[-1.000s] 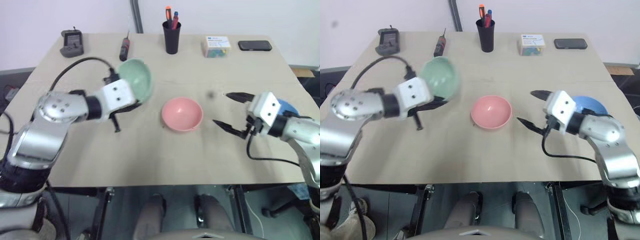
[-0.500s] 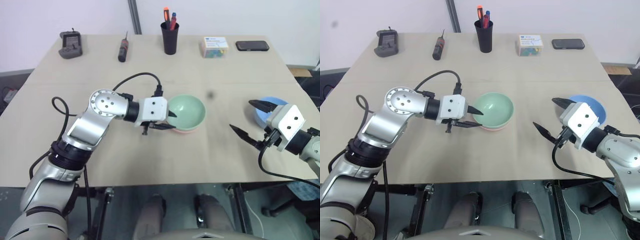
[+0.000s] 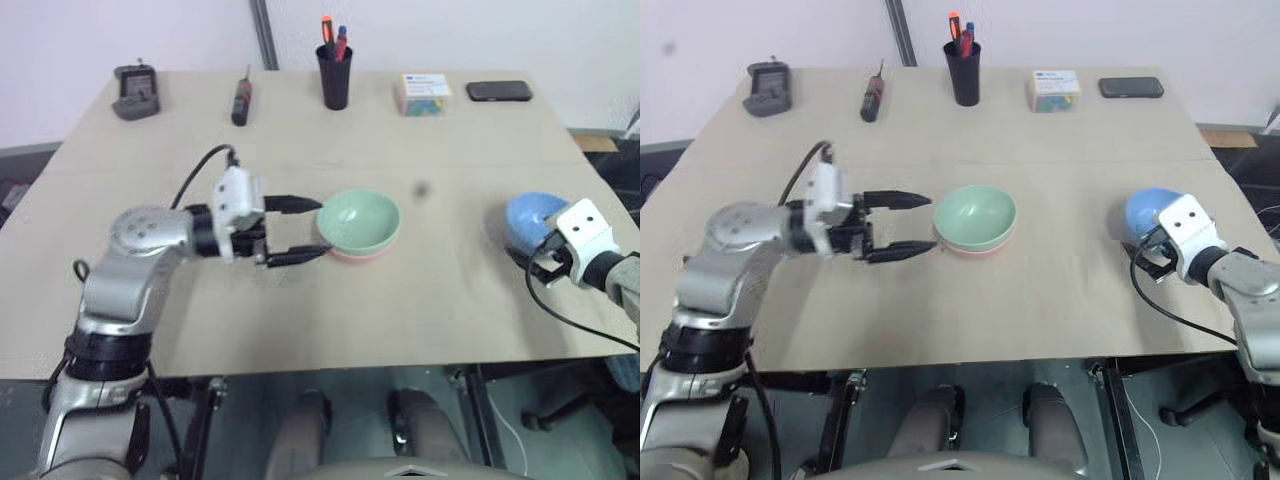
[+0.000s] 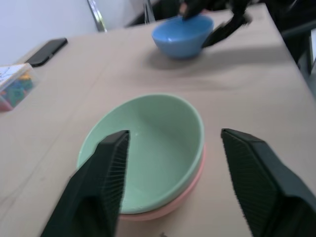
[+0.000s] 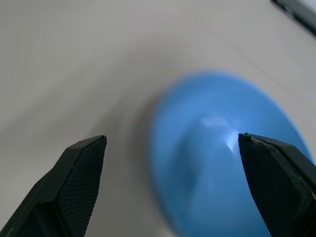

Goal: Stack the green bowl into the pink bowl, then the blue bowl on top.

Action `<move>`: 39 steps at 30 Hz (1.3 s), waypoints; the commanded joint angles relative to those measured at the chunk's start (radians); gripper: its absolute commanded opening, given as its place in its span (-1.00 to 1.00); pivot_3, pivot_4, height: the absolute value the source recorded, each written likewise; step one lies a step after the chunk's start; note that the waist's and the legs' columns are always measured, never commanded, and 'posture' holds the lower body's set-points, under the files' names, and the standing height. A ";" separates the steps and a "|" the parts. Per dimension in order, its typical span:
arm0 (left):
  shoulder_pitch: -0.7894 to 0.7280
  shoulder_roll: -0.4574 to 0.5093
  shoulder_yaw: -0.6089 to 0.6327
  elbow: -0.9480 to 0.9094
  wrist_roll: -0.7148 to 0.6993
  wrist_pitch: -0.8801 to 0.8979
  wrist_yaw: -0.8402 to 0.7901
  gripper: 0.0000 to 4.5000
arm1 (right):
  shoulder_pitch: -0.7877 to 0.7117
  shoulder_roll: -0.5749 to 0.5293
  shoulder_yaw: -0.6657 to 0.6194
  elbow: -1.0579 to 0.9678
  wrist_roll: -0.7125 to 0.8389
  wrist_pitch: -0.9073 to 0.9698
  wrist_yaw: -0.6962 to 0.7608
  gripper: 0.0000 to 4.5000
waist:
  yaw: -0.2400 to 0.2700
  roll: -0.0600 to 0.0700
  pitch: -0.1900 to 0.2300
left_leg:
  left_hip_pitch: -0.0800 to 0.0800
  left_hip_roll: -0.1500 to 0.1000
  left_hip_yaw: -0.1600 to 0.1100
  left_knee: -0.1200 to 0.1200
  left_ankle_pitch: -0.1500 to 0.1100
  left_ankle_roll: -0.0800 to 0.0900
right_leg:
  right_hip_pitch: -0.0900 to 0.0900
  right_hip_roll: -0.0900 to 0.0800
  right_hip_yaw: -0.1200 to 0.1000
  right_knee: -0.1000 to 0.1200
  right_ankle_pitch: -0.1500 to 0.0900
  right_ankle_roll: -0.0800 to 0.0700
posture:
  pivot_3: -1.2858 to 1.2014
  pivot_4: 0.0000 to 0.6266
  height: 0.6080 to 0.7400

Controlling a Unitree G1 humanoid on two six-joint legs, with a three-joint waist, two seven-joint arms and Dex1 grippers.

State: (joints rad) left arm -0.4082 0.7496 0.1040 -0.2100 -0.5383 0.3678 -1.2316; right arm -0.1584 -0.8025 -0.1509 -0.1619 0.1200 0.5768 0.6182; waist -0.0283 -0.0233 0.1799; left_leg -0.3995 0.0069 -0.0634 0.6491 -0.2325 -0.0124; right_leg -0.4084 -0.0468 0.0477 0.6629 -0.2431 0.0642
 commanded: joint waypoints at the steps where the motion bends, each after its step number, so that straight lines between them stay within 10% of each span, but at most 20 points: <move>1: 0.020 0.015 0.060 -0.045 -0.021 -0.010 0.036 1.00 | -0.058 -0.003 0.017 0.056 -0.011 -0.044 0.013 0.89 | -0.001 0.001 0.000 | 0.000 0.000 0.000 0.000 0.000 0.000 | 0.000 0.000 0.000 0.000 0.000 0.000 | 0.03 -0.52 1.00; 13: 0.071 0.011 0.081 -0.077 -0.030 -0.011 0.111 1.00 | -0.117 0.003 0.052 0.114 -0.009 -0.072 0.039 -0.97 | -0.005 0.000 0.000 | 0.000 0.000 0.001 0.000 0.000 0.000 | 0.000 0.000 0.001 0.000 0.000 0.000 | 0.03 -0.52 1.00; 27: 0.095 0.016 0.114 -0.026 -0.009 -0.037 0.184 1.00 | -0.335 0.202 0.256 -0.240 0.149 -0.142 0.173 -0.97 | -0.018 0.001 0.000 | 0.002 0.002 0.000 0.000 0.000 0.000 | 0.000 0.002 0.001 0.001 0.000 0.000 | 0.03 -0.52 1.00; 37: 0.195 0.044 0.193 -0.031 -0.011 -0.037 0.207 1.00 | -0.547 0.360 0.491 -0.008 0.062 -0.176 0.257 -0.97 | -0.001 0.001 0.000 | -0.002 -0.002 -0.003 0.000 0.000 0.000 | -0.001 -0.002 -0.002 -0.001 0.000 0.000 | 0.03 -0.52 1.00; 39: 0.207 0.045 0.203 -0.044 -0.010 -0.036 0.217 1.00 | -0.549 0.363 0.498 0.016 0.055 -0.168 0.268 -0.60 | -0.002 0.001 0.000 | -0.002 -0.001 -0.003 -0.001 0.000 0.000 | -0.001 -0.002 -0.002 -0.001 0.000 0.000 | 0.03 -0.52 1.00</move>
State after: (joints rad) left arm -0.2096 0.7817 0.2686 -0.2144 -0.5375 0.3477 -1.0263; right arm -0.6843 -0.4400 0.3538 -0.1466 0.1764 0.4214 0.8711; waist -0.0299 -0.0224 0.1802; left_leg -0.4010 0.0056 -0.0663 0.6478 -0.2326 -0.0124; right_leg -0.4091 -0.0489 0.0450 0.6622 -0.2428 0.0639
